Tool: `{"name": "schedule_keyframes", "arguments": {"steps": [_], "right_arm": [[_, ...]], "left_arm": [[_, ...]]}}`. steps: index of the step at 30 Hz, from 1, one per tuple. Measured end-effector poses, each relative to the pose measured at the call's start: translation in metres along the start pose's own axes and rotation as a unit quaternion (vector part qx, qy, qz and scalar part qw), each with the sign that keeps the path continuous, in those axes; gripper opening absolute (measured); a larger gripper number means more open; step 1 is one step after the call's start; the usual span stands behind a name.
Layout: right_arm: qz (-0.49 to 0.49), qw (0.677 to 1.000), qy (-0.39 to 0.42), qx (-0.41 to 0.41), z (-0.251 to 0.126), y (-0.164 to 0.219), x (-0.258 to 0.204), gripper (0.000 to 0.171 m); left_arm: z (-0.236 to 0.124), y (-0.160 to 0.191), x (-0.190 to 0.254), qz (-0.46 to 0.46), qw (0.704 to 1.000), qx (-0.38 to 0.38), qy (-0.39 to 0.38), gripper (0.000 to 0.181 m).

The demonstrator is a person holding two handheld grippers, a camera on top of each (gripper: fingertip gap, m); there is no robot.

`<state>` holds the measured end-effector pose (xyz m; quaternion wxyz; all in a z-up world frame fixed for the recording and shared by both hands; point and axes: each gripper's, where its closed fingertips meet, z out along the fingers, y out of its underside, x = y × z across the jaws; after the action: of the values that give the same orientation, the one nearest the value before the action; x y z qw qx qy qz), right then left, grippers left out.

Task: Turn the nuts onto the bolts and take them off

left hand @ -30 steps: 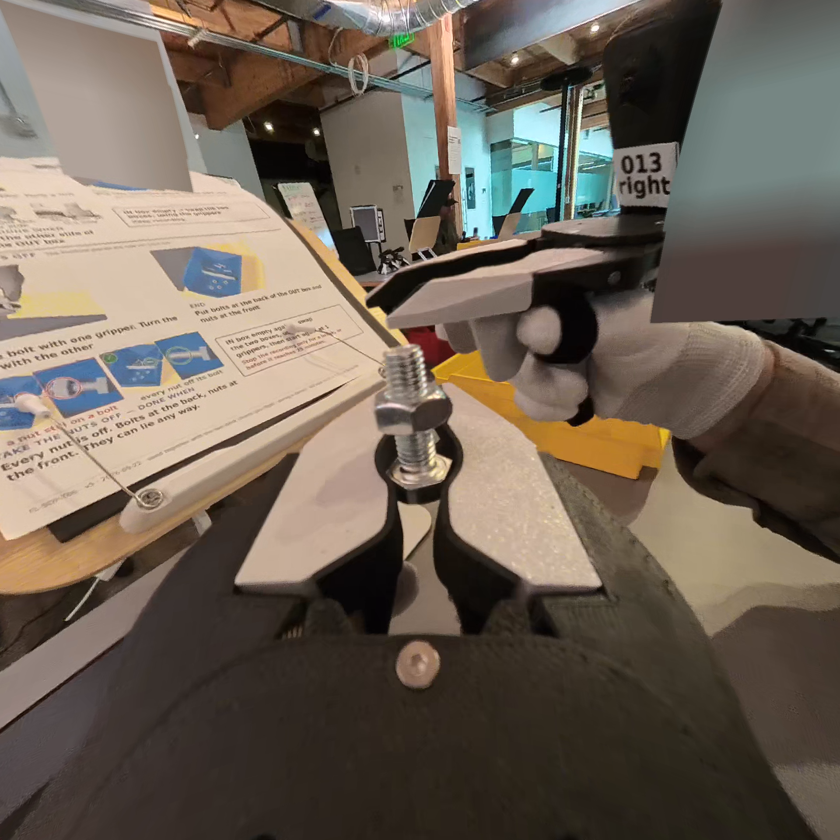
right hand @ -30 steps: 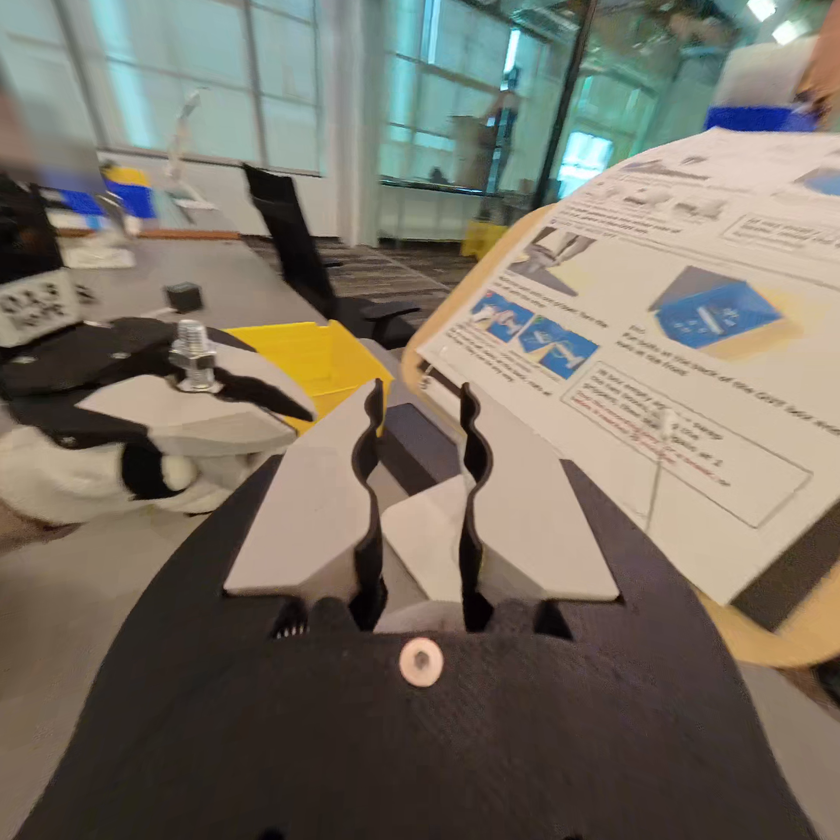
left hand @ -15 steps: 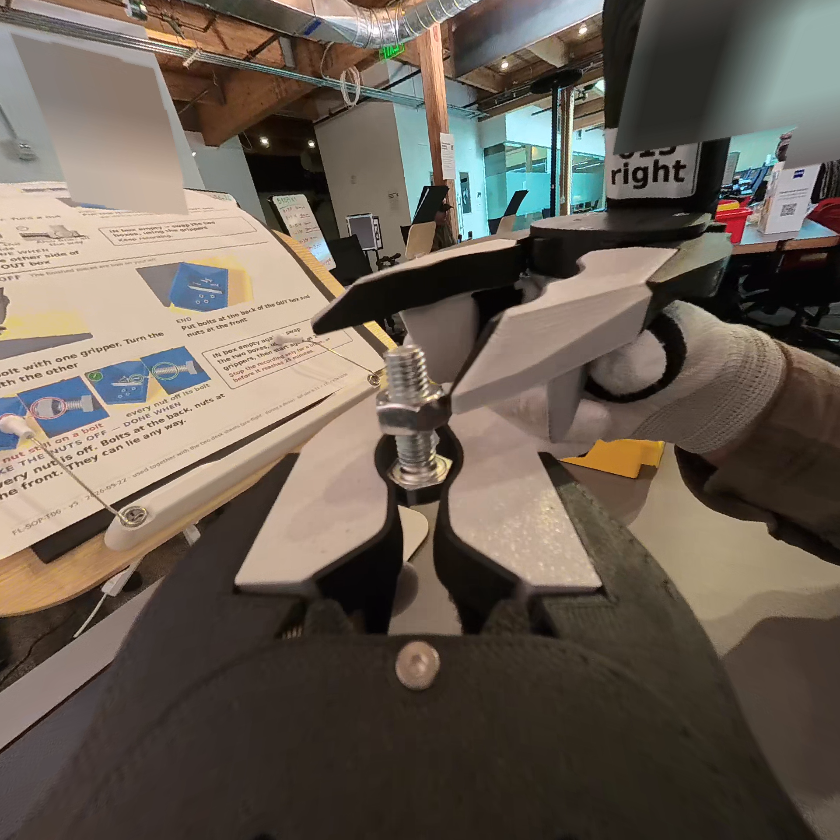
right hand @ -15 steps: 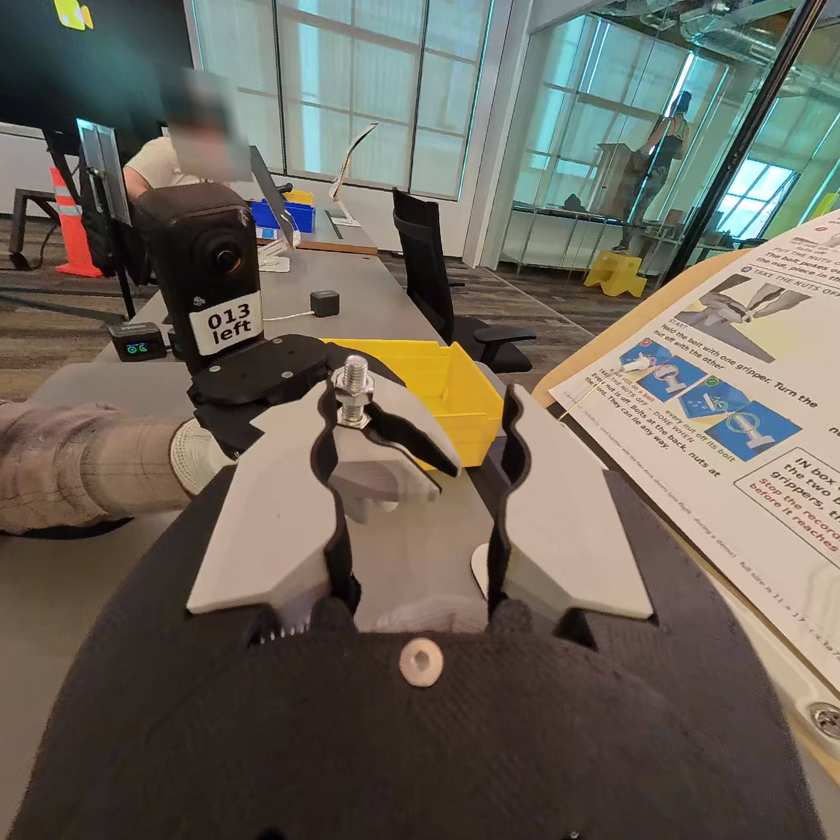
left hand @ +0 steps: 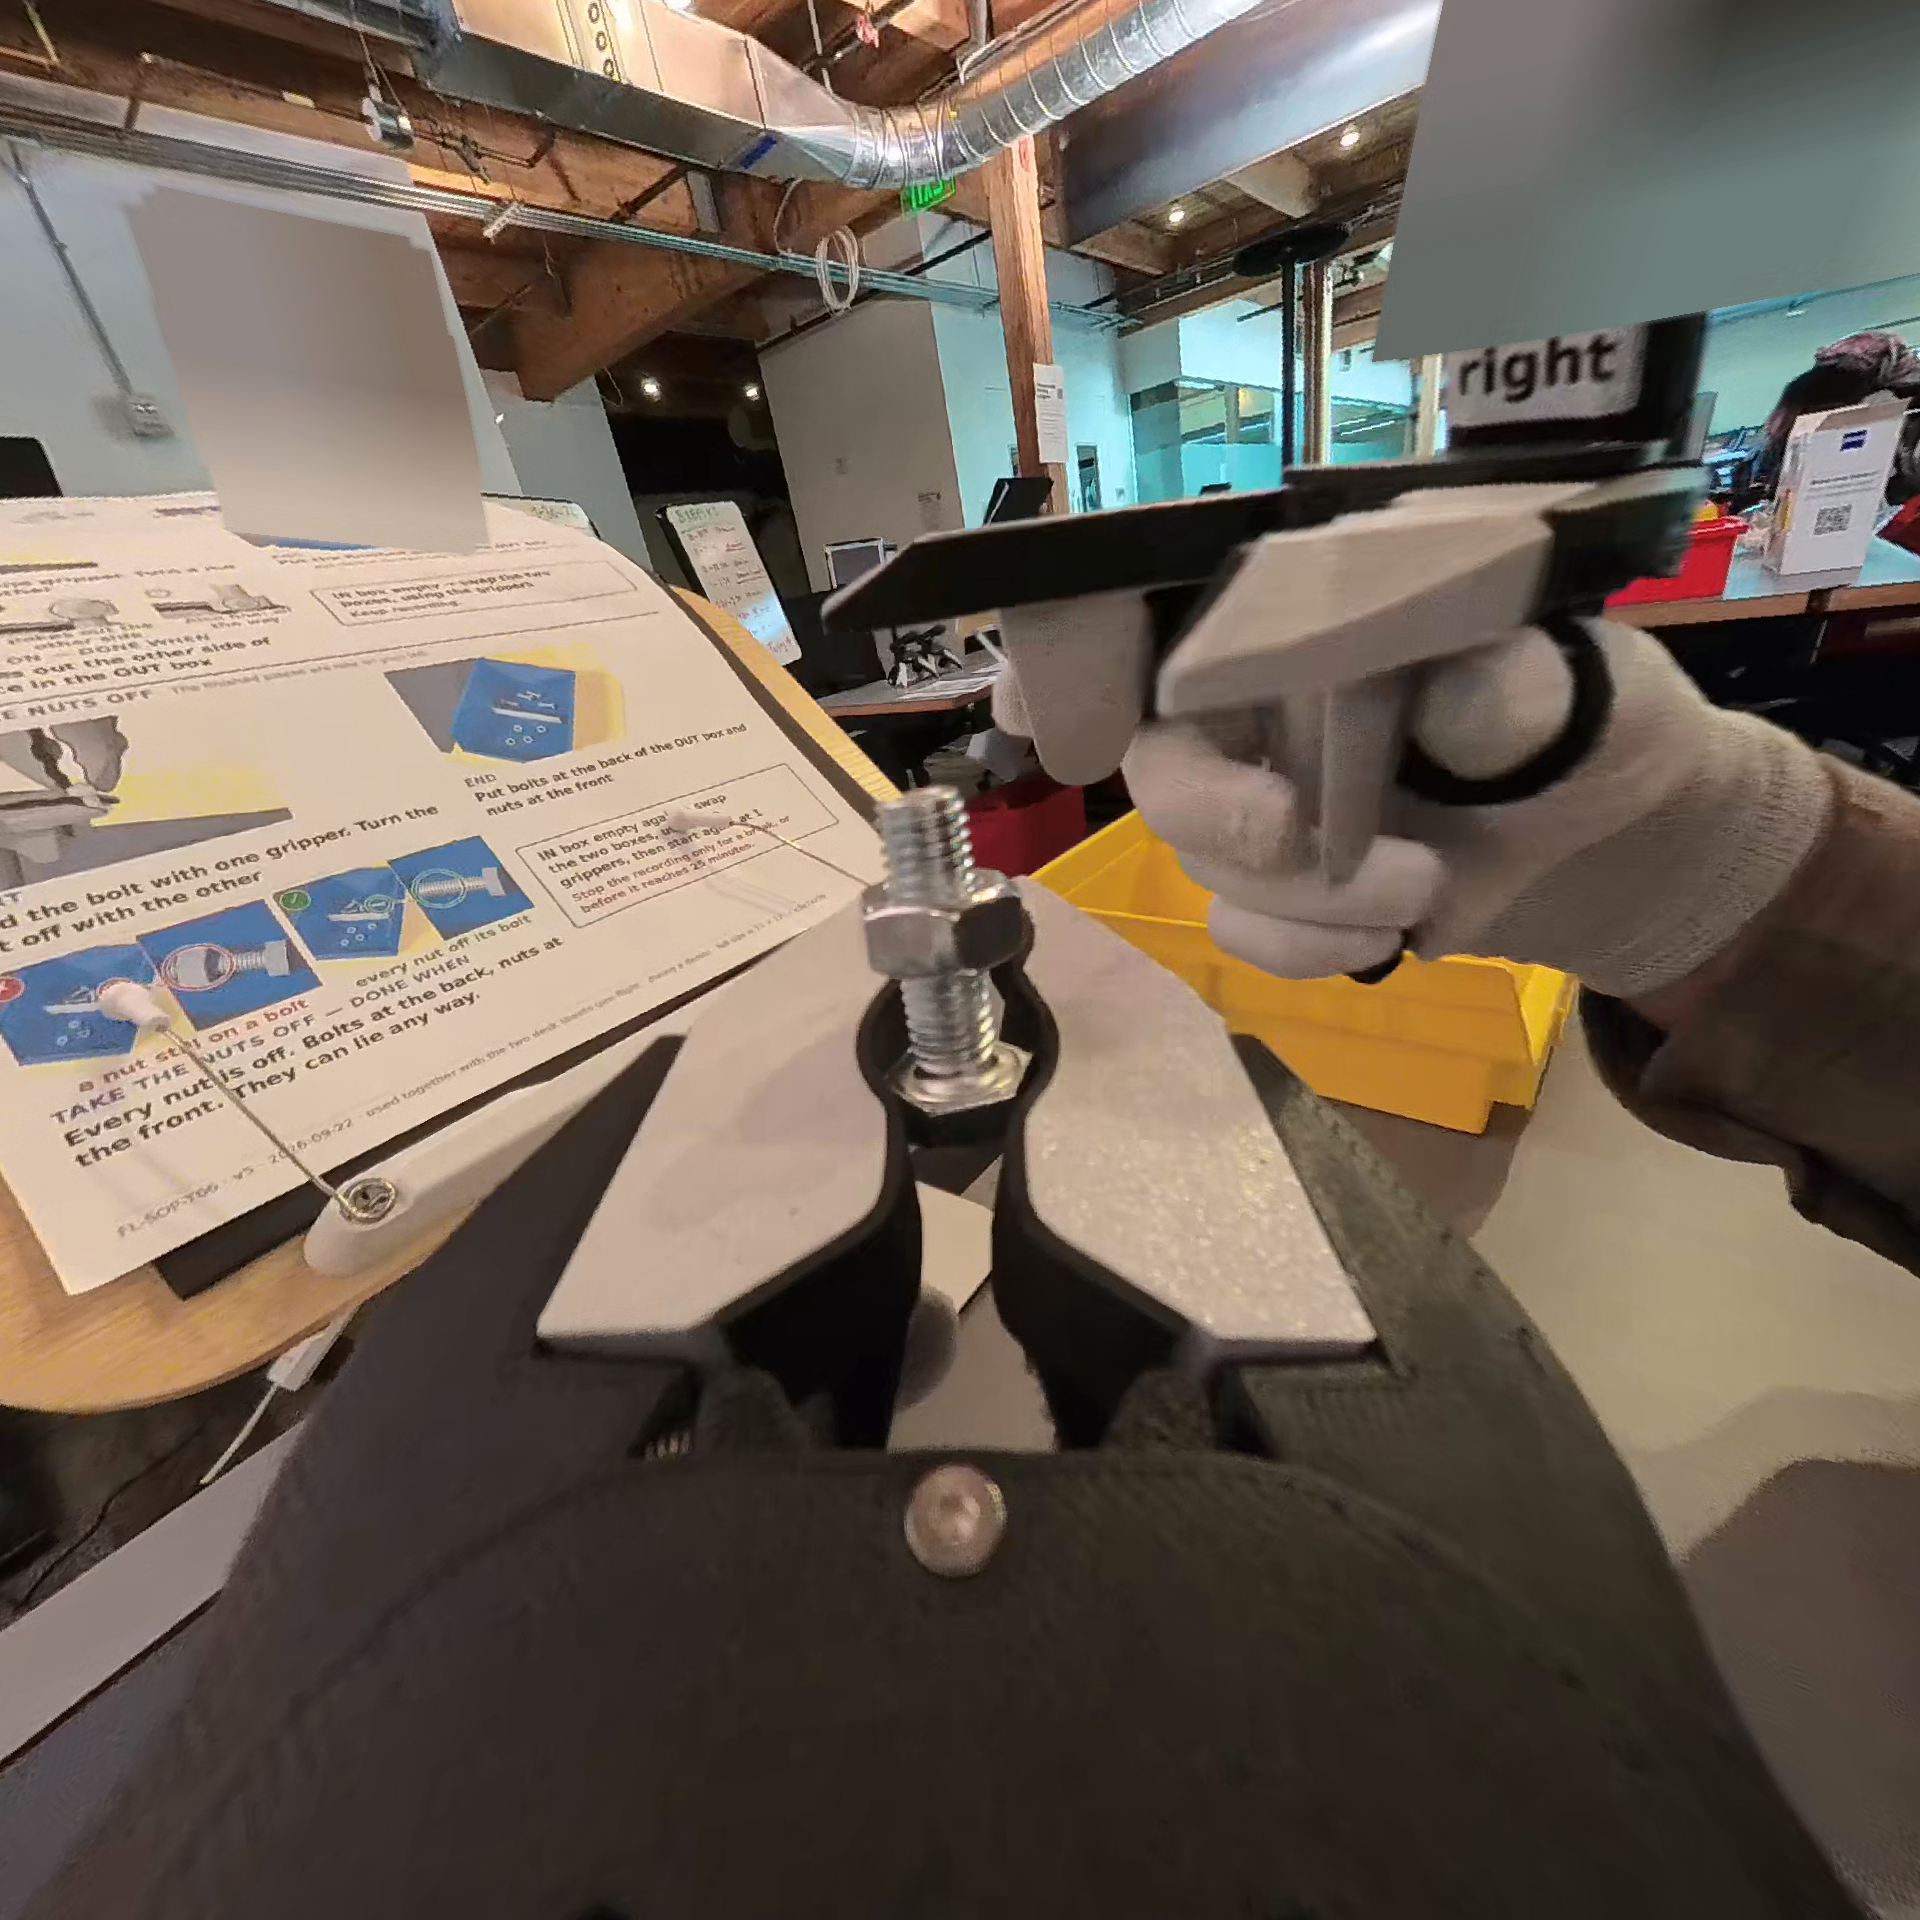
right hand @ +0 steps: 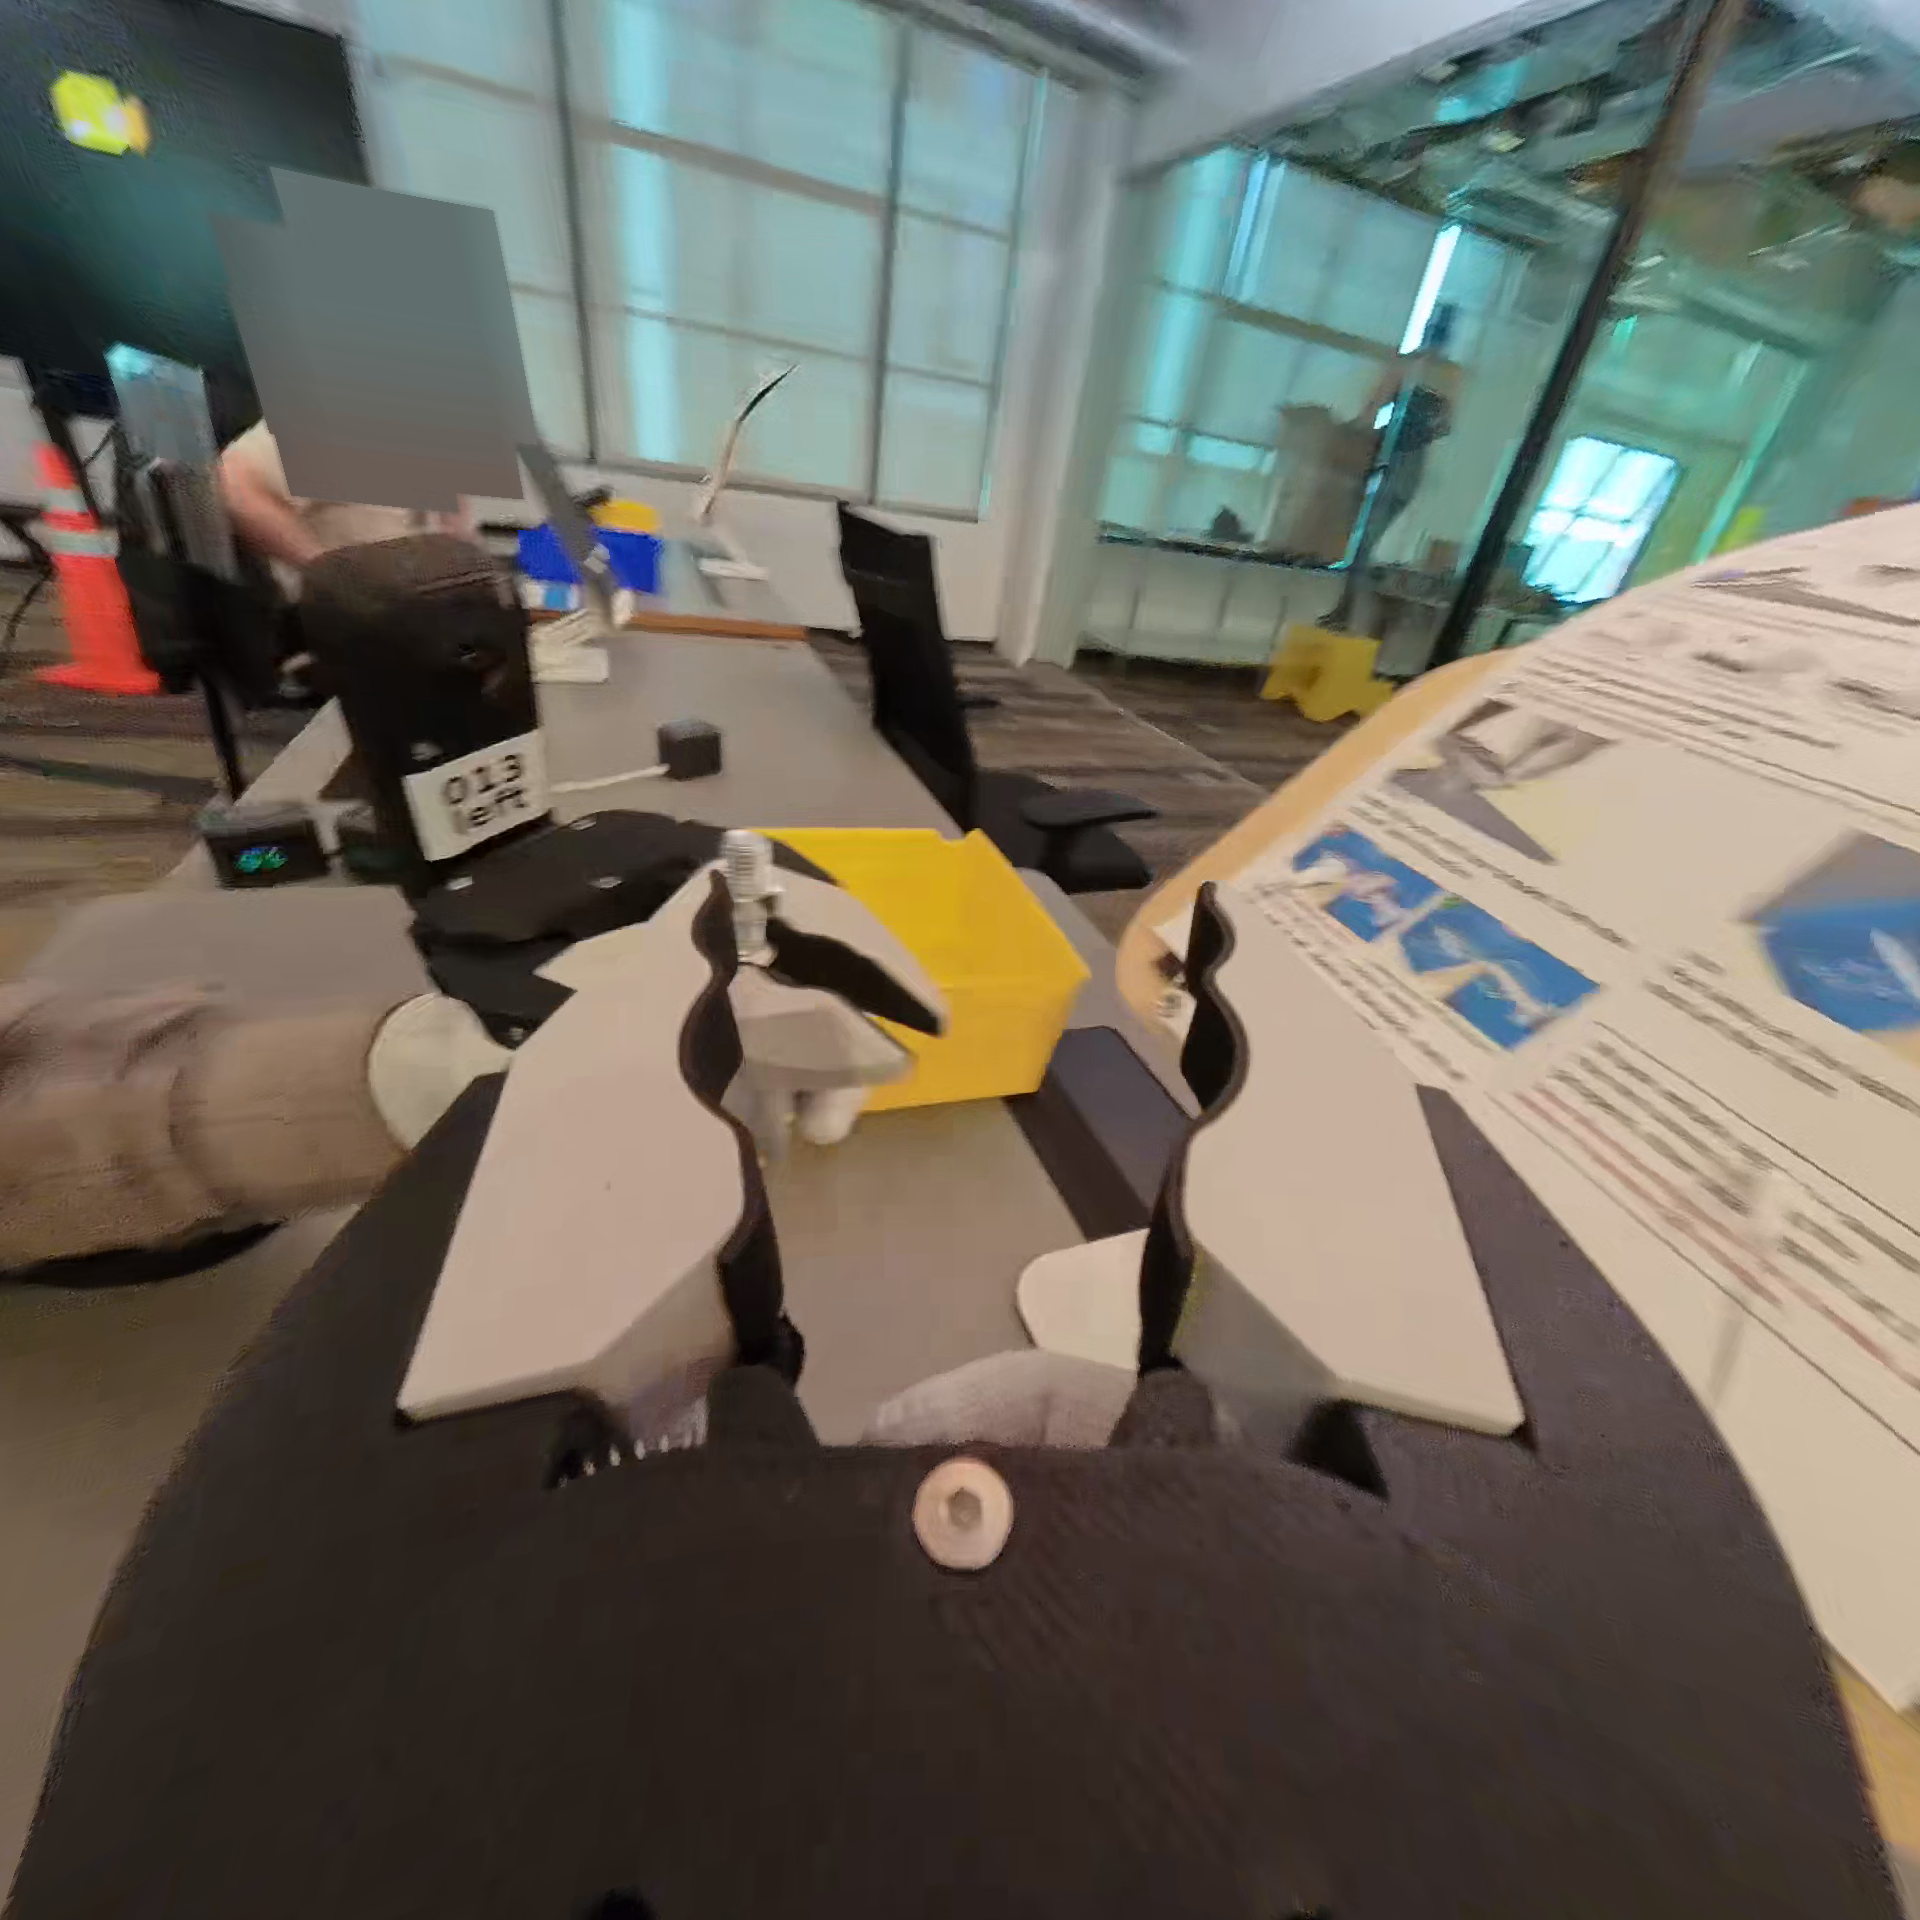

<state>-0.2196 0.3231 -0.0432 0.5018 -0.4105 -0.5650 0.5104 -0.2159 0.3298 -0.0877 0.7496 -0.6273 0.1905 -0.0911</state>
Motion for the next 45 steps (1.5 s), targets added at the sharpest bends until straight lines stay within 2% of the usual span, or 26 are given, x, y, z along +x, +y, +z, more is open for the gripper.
{"name": "schedule_keyframes", "arguments": {"steps": [2, 3, 5, 7, 12, 23, 25, 33, 43, 44, 45], "right_arm": [[-0.026, 0.999, 0.004, -0.028, 0.012, 0.008, -0.010, 0.088], [-0.027, 0.999, -0.007, -0.028, 0.016, 0.010, -0.017, 0.084], [-0.024, 0.999, -0.042, -0.020, 0.021, 0.011, -0.031, 0.055], [-0.032, 0.998, -0.048, -0.031, 0.026, 0.017, -0.036, 0.054], [-0.062, 0.995, -0.061, -0.042, 0.030, 0.022, -0.047, 0.014], [-0.108, 0.991, -0.057, -0.055, 0.025, 0.017, -0.050, 0.012], [-0.104, 0.991, -0.066, -0.054, 0.024, 0.018, -0.052, 0.012], [-0.056, 0.994, -0.086, -0.027, 0.024, 0.015, -0.052, 0.011], [-0.045, 0.995, -0.089, -0.013, 0.025, 0.013, -0.052, 0.012], [-0.047, 0.995, -0.082, -0.009, 0.025, 0.011, -0.051, 0.017], [-0.047, 0.996, -0.075, -0.008, 0.024, 0.010, -0.048, 0.040]], "left_arm": [[0.001, 0.002, 0.001, 0.007, 1.000, -0.006, -0.002, 0.012], [0.002, 0.003, 0.001, 0.012, 1.000, -0.008, -0.007, 0.011], [0.003, 0.004, 0.001, 0.017, 1.000, -0.013, -0.011, 0.011], [0.004, 0.005, 0.002, 0.025, 0.999, -0.018, -0.013, 0.011], [0.006, 0.011, 0.004, 0.035, 0.999, -0.035, -0.012, 0.012], [0.008, 0.019, 0.013, 0.027, 0.996, -0.082, 0.023, 0.018], [0.008, 0.019, 0.013, 0.028, 0.996, -0.080, 0.022, 0.011], [0.009, 0.017, 0.014, 0.019, 0.997, -0.076, 0.024, 0.016], [0.008, 0.015, 0.012, 0.018, 0.997, -0.070, 0.020, 0.011], [0.008, 0.014, 0.011, 0.019, 0.997, -0.067, 0.017, 0.010], [0.008, 0.014, 0.011, 0.018, 0.998, -0.065, 0.016, 0.010]]}}
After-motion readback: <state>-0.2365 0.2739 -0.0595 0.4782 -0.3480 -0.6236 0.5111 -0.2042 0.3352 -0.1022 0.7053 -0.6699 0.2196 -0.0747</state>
